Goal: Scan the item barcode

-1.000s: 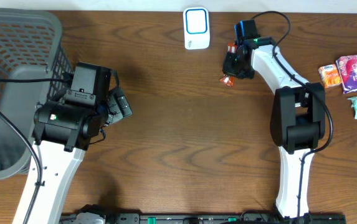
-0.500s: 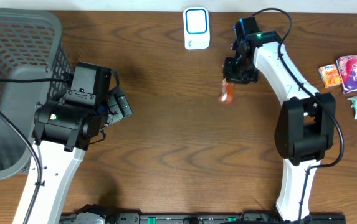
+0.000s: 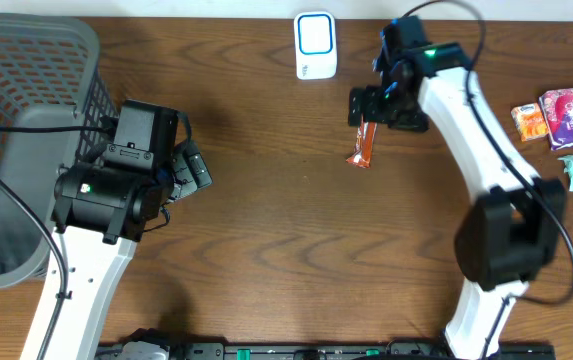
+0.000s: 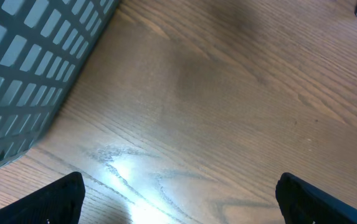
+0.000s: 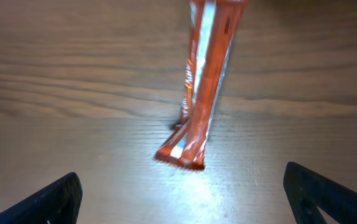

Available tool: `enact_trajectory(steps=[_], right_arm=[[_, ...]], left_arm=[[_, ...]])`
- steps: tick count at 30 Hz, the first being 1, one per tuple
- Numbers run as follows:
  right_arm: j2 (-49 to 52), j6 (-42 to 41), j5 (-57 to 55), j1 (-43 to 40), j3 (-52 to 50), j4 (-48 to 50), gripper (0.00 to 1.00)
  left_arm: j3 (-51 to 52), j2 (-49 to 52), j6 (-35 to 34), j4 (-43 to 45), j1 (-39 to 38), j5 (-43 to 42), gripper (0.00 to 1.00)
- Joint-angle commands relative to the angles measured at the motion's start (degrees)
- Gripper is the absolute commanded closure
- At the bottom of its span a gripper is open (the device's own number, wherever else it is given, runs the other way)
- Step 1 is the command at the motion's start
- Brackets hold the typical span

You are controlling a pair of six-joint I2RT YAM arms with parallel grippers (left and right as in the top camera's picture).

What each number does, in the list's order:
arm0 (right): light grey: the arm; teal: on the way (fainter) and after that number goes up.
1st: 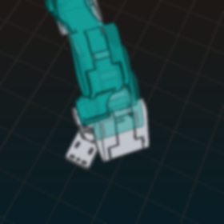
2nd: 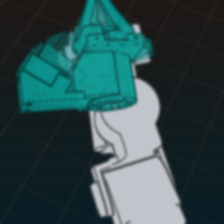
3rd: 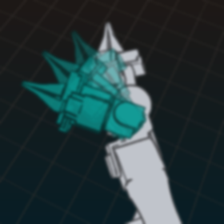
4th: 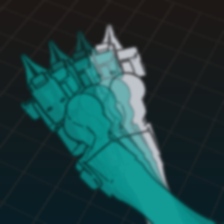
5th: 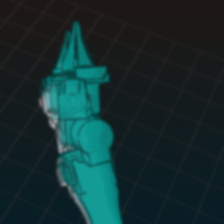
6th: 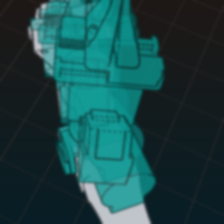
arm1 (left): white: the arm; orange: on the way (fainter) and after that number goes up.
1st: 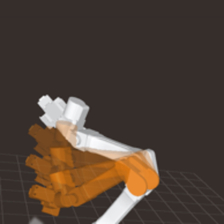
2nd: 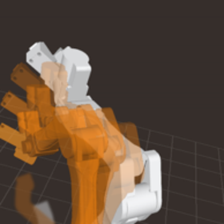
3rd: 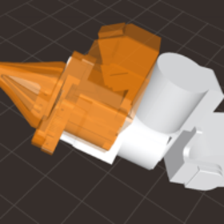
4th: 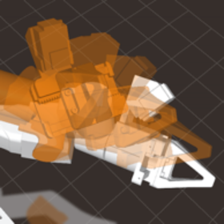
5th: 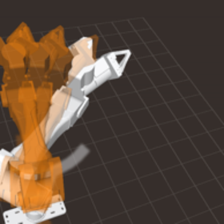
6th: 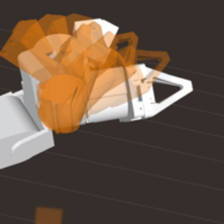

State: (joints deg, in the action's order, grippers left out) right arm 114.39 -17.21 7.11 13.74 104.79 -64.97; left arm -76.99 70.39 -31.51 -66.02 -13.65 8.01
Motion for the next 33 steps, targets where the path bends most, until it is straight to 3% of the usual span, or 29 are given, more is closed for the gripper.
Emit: enact_trajectory(steps=[1,15,21,29,33], right_arm=[[-4.6,2.7,1.0,0.3,0.2,-0.2,0.01],[-6.5,2.7,6.6,0.3,0.2,0.4,0.01],[-6.4,3.6,2.9,0.2,0.1,0.5,0.11],[-4.6,2.1,1.7,0.7,-1.1,1.0,0.45],[-3.3,8.9,1.5,4.1,-2.6,3.0,0.41]], left_arm=[[-0.6,0.0,-0.1,-0.2,0.2,0.3,0.02],[-0.6,0.0,-0.1,-0.2,0.2,0.3,0.02],[-0.6,0.0,-0.1,-0.2,0.2,0.3,0.02],[-0.6,0.0,-0.1,-0.2,0.2,0.3,0.02],[-0.6,0.0,-0.1,-0.2,0.2,0.3,0.02]])
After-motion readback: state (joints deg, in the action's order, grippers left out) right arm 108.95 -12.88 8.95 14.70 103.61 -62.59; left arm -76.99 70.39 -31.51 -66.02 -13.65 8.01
